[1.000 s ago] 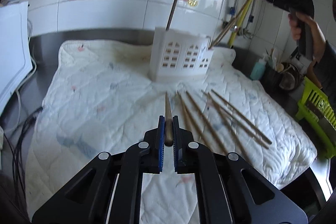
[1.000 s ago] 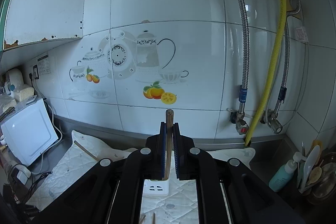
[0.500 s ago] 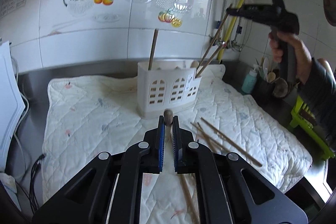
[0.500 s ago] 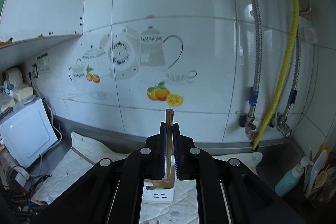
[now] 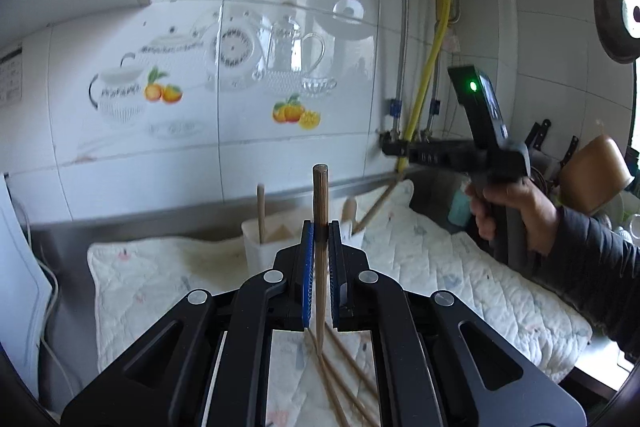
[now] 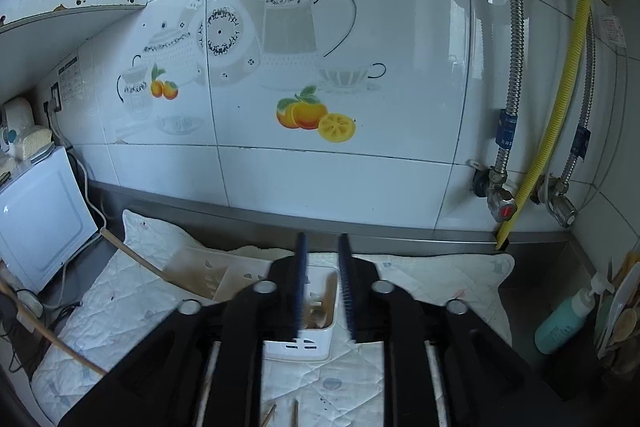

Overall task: Organize utensils
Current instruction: 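Drop the chopstick into the holder by opening the right tool while the left tool releases its own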

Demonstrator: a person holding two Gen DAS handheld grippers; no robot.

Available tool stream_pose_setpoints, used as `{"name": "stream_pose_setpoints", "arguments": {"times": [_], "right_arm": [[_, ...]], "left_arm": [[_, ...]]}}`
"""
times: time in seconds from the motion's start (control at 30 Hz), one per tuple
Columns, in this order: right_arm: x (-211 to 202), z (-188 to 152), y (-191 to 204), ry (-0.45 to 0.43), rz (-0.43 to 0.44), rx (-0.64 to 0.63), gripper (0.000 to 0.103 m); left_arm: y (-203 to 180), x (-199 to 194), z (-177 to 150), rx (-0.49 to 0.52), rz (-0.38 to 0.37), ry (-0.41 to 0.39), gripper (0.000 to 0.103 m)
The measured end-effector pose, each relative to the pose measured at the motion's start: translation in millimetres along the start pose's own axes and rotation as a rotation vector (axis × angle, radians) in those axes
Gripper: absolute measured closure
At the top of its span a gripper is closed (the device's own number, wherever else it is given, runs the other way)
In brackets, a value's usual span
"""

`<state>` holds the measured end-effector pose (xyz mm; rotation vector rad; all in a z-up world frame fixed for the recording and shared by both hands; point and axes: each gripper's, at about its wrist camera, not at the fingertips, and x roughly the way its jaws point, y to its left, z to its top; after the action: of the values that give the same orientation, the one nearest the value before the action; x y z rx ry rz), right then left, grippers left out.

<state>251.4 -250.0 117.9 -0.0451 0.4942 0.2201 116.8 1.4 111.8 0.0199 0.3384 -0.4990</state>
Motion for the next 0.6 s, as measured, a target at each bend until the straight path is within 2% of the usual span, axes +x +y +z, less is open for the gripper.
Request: {"name": "stream_pose_setpoints", "arguments": {"times": [0.27, 0.43, 0.6], "right_arm": [[-39.9, -12.5, -6.1, -0.073, -0.005, -0.009, 0.068], [-66.1, -37.9, -10.0, -0.093, -0.011, -0.02, 0.068], [-86.1, -74.6, -14.7, -0.089, 0.014, 0.006, 0.068]], "left_arm": [[-4.6, 16.5, 59.5, 0.032, 0.013, -0.125, 0.098], [2.9, 38.5, 85.9, 0.027, 0.051, -0.156, 0.098], [12.5, 65.1, 96.5, 0.017, 0.089, -0.165, 0.098]]}}
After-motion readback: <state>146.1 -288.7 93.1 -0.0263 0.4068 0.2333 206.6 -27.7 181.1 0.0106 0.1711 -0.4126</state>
